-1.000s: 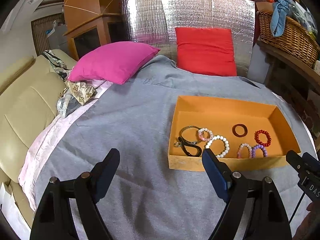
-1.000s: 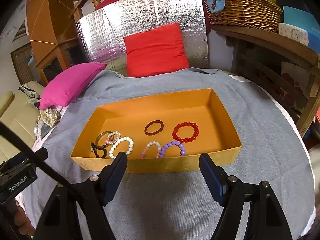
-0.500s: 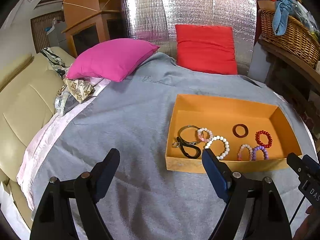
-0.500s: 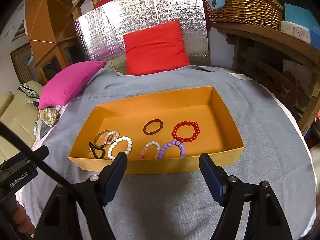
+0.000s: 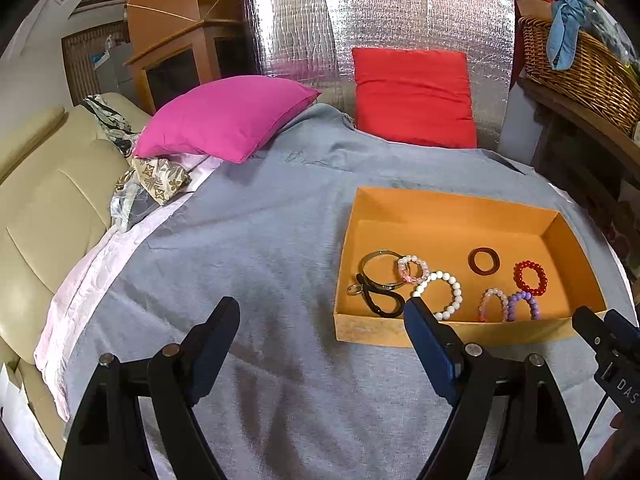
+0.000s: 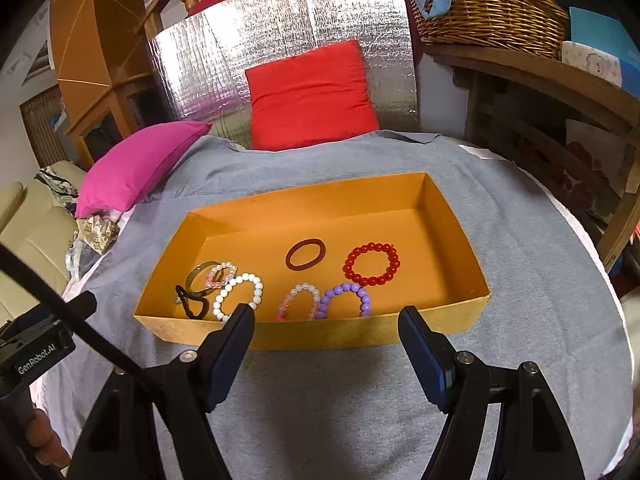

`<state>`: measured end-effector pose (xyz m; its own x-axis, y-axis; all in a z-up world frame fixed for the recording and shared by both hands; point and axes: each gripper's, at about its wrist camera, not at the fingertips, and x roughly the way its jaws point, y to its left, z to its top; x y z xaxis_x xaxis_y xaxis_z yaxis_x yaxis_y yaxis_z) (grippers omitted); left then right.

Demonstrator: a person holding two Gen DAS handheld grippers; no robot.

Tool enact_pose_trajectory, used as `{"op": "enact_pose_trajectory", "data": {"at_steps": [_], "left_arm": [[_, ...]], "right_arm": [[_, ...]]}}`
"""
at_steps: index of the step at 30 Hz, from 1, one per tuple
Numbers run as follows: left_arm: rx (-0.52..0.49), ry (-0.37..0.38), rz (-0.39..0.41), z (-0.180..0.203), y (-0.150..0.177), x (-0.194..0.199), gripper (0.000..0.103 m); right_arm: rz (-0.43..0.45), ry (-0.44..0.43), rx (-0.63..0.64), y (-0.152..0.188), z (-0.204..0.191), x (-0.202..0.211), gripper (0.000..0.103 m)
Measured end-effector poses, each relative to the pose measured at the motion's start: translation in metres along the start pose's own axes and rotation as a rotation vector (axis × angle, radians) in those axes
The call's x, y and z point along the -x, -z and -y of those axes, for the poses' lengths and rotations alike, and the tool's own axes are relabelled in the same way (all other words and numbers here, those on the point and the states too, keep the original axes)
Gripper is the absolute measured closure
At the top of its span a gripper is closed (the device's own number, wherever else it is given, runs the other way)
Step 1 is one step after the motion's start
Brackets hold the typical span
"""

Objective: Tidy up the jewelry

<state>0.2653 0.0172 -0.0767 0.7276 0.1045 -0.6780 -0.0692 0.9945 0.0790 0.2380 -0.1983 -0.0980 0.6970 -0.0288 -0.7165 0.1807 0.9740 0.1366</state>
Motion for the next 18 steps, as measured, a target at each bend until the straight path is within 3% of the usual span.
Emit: {"op": "enact_pose_trajectory", "data": {"at_steps": [18], "left_arm": [[-0.011, -0.009, 0.005, 0.0017, 0.0006, -0.0007, 0.019]], "right_arm": [[-0.002, 0.002, 0.008, -0.0004, -0.0014, -0.0021, 0.026]]}}
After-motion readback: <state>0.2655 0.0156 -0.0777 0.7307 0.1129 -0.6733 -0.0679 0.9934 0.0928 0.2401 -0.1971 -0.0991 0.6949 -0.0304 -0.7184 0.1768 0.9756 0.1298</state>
